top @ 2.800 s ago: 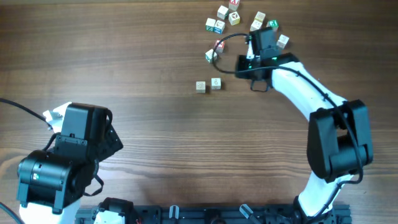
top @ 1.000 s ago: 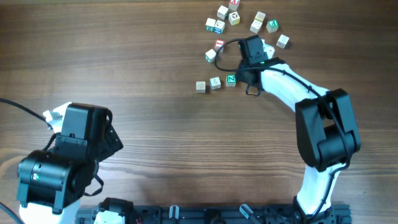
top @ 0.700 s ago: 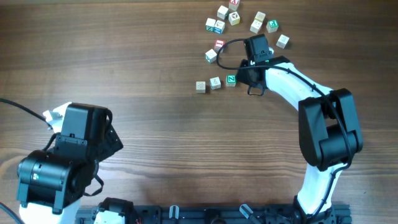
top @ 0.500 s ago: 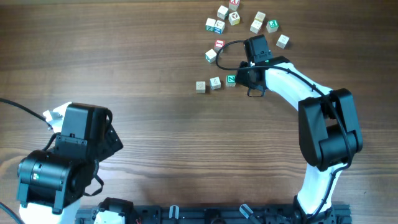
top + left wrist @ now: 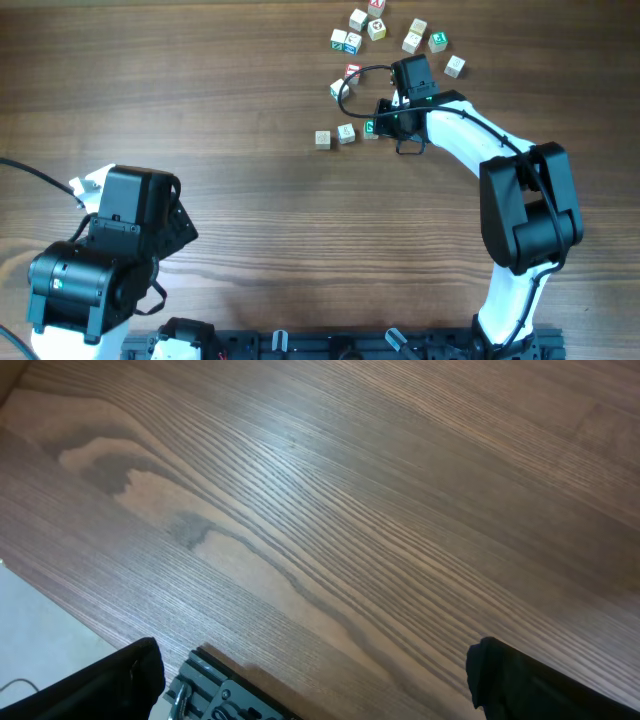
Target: Form a horizontal line
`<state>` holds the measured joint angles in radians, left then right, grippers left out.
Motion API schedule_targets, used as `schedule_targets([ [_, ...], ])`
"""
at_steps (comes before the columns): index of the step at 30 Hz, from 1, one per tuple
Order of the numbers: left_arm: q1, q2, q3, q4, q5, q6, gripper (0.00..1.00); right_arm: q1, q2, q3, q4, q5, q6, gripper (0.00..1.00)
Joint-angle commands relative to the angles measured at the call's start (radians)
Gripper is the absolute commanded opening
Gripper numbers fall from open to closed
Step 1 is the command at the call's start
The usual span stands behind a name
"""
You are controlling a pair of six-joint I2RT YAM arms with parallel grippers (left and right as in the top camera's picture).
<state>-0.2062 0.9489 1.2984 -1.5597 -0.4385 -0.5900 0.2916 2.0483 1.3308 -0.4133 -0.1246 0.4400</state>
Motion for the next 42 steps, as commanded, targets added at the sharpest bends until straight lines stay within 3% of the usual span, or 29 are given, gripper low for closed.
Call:
schedule_targets([
  [1, 0.008, -0.006, -0.004, 0.002, -0.016, -0.021, 1.0, 0.005, 0.017, 0.0, 0.009, -0.084, -0.076, 0.05],
  [19, 0.008, -0.006, -0.004, 0.002, -0.016, -0.021, 1.0, 0.05, 0.023, 0.0, 0.063, -0.097, -0.098, 0.05],
  [26, 0.008, -0.006, -0.004, 0.002, -0.016, -0.021, 1.0, 0.05, 0.023, 0.0, 0.103, 0.028, -0.055, 0.05],
  [29, 0.008, -0.006, -0.004, 0.002, -0.016, -0.021, 1.0, 0.052, 0.023, 0.0, 0.17, 0.027, -0.055, 0.06],
  [42, 0.008, -0.006, -0.004, 0.002, -0.016, -0.021, 1.0, 0.06, 0.056, 0.0, 0.176, -0.078, -0.074, 0.04],
])
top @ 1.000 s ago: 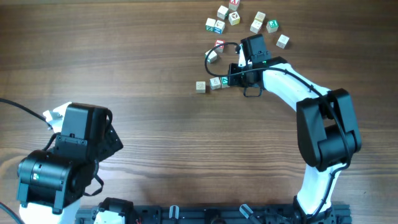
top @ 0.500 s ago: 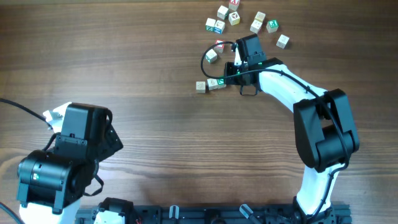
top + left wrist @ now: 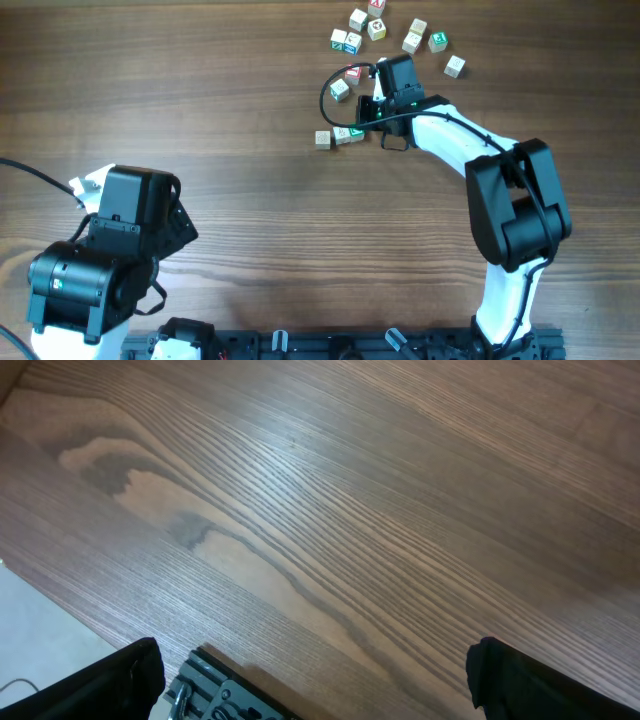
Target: Form a horizontal line
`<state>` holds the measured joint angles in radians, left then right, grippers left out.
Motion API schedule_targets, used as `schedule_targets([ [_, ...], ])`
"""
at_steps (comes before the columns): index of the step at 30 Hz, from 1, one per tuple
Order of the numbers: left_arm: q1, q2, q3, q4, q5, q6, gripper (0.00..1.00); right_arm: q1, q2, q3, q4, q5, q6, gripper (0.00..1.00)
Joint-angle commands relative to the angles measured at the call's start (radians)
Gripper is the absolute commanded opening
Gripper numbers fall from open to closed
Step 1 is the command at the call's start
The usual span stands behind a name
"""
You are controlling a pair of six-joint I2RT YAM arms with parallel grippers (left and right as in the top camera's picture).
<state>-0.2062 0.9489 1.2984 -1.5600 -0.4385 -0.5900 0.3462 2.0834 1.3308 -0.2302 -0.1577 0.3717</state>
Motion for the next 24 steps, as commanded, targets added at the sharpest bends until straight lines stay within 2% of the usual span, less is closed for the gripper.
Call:
schedule_targets([
  [1, 0.008, -0.006, -0.004, 0.003, -0.016, -0.021, 1.0, 0.005, 0.021, 0.0, -0.013, -0.064, -0.006, 0.05],
  [14, 0.008, -0.006, -0.004, 0.003, -0.016, -0.021, 1.0, 0.005, 0.021, 0.0, -0.039, -0.098, -0.01, 0.05],
  [18, 0.008, -0.006, -0.004, 0.003, -0.016, -0.021, 1.0, 0.005, 0.021, 0.0, 0.048, -0.043, -0.014, 0.05],
  [24, 0.008, -0.006, -0.004, 0.003, -0.016, -0.021, 1.0, 0.027, 0.022, 0.0, 0.096, -0.159, -0.103, 0.05],
])
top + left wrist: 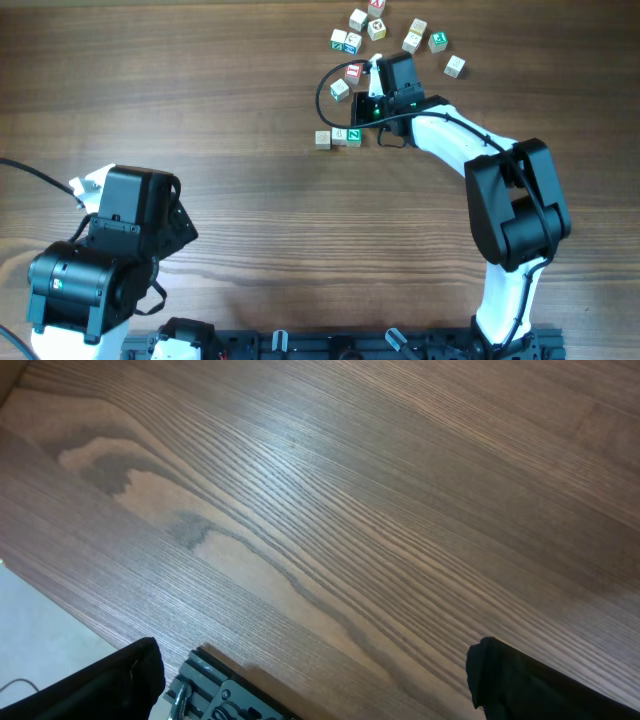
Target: Form a horizontal line
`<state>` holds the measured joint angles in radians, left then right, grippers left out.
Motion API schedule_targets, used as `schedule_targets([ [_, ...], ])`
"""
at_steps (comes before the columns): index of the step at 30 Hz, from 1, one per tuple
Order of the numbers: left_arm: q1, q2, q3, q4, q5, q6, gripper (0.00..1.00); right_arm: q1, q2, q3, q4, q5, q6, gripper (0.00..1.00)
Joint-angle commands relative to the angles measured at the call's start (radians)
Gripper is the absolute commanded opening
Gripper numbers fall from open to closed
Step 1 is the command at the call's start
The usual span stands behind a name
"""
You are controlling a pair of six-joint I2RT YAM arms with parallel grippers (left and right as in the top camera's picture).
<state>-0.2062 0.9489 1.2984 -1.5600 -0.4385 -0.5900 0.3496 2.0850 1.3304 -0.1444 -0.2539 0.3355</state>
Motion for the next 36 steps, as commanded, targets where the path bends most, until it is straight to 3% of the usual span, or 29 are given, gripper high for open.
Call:
schedule_targets([
  [1, 0.008, -0.006, -0.004, 0.003, -0.016, -0.021, 1.0, 0.031, 0.02, 0.0, 0.01, -0.063, -0.068, 0.05],
  [36, 0.008, -0.006, -0.004, 0.003, -0.016, -0.021, 1.0, 0.072, 0.02, 0.0, -0.057, -0.063, -0.071, 0.05],
])
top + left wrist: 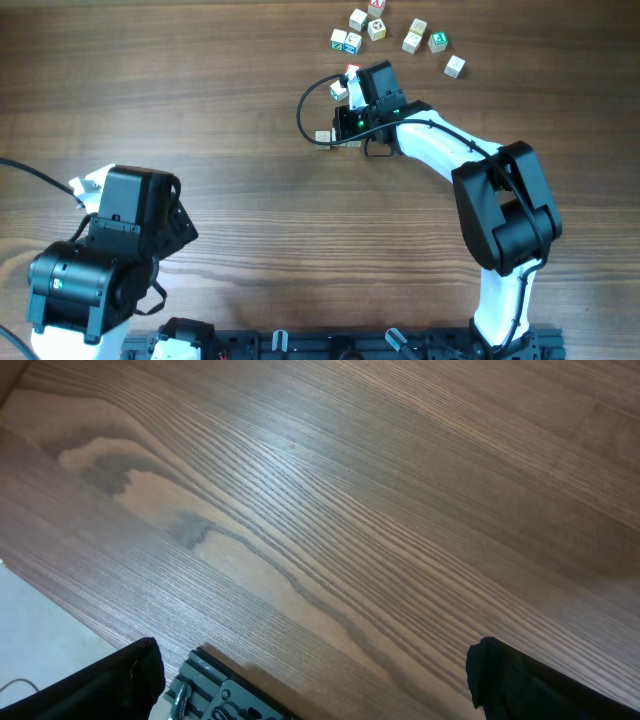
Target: Form a horizontal line
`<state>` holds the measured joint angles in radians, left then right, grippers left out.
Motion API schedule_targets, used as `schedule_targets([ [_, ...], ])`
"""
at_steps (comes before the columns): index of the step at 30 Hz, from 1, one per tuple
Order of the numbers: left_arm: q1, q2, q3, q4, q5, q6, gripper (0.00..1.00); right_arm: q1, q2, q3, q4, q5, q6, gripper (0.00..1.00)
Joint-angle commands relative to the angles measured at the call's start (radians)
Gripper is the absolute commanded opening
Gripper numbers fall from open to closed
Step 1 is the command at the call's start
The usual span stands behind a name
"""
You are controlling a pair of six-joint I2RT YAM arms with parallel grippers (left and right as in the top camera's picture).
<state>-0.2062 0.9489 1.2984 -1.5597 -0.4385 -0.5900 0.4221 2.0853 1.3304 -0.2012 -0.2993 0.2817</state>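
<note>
Small wooden letter cubes lie at the far side of the table in the overhead view. My right gripper (345, 128) hangs low over a short row of cubes; only the row's left end cube (322, 135) shows, the others are hidden under the gripper. Its jaws are hidden by the wrist, so their state is unclear. Two loose cubes, a green one (340, 92) and a red one (352, 70), sit just behind it. My left gripper (315, 680) stands open over bare wood at the near left, far from the cubes.
A scatter of several more cubes (376, 30) lies at the far edge, with one single cube (455, 66) to its right. The right arm's cable (305, 100) loops left of the gripper. The left arm's base (100, 270) fills the near left corner.
My right gripper has moved left and now covers most of the row of three cubes that showed beside it before. The left arm has not moved.
My right gripper was at a green cube right of two cubes in a row. Then it stood closer to them with the green cube near the row's right end. Then three cubes showed in a row, and now the gripper is over them.
</note>
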Motion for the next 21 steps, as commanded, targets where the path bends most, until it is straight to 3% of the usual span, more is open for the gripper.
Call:
schedule_targets([
  [1, 0.008, -0.006, -0.004, 0.002, -0.016, -0.021, 1.0, 0.0, 0.02, 0.0, 0.003, -0.017, -0.019, 0.04],
  [6, 0.008, -0.006, -0.004, 0.002, -0.016, -0.021, 1.0, -0.011, 0.018, 0.001, 0.076, 0.04, -0.016, 0.05],
  [21, 0.008, -0.006, -0.004, 0.003, -0.016, -0.021, 1.0, -0.013, 0.019, 0.001, -0.021, 0.069, 0.01, 0.04],
])
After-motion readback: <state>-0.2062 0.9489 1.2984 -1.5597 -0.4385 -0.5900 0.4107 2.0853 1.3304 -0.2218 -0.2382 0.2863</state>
